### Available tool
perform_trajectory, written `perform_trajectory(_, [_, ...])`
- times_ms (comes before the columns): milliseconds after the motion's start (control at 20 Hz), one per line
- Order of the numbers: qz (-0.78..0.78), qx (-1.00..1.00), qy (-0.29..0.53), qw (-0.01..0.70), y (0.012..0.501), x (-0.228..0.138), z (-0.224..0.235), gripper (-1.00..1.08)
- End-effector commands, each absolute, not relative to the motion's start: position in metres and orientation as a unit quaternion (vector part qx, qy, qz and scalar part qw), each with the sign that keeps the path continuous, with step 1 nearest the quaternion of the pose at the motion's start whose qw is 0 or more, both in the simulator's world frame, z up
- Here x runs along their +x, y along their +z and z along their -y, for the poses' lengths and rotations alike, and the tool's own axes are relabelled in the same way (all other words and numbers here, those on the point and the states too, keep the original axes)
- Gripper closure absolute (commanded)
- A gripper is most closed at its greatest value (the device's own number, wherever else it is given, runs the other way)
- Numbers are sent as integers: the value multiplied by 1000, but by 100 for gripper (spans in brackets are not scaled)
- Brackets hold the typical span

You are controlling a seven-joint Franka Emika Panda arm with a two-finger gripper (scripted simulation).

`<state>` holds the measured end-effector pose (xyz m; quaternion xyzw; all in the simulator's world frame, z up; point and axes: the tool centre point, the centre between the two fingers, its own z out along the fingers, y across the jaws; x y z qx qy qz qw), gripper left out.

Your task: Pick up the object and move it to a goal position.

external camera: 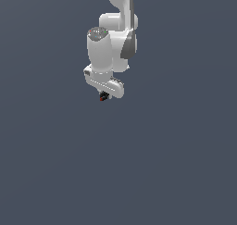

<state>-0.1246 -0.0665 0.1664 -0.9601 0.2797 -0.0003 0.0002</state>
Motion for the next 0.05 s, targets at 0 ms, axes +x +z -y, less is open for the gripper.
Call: perform_trajectory(0, [-279, -960, 0, 0, 169, -125, 67, 108])
